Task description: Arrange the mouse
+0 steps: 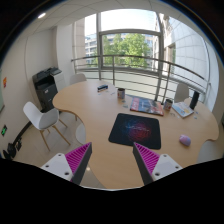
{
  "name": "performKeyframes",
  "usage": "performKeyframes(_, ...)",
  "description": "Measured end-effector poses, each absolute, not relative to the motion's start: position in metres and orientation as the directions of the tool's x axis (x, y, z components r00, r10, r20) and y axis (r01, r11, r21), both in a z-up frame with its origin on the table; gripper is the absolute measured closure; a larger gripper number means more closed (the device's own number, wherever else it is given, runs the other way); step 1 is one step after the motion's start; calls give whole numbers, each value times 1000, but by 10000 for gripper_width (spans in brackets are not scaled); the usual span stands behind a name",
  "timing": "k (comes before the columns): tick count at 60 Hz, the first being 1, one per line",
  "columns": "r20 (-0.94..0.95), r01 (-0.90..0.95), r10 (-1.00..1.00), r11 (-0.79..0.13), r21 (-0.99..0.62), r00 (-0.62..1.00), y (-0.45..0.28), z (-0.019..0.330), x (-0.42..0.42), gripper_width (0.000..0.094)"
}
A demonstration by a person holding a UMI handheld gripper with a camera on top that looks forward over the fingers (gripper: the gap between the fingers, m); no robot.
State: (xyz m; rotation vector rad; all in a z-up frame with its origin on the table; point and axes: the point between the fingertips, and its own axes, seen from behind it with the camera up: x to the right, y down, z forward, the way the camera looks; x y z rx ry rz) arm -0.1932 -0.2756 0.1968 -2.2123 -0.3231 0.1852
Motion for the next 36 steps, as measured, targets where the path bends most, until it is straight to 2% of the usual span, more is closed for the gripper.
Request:
performKeyframes(8,-8,148,237,-632,-761,972,-285,173,-158,97)
performKeyframes(20,58,122,113,-712,-692,992,-286,87,-20,94)
performKeyframes(28,127,105,25,-728,-678,992,-264,43,81,92)
performKeyframes(36,166,103,-22,-702,-705,986,-213,21,161,91)
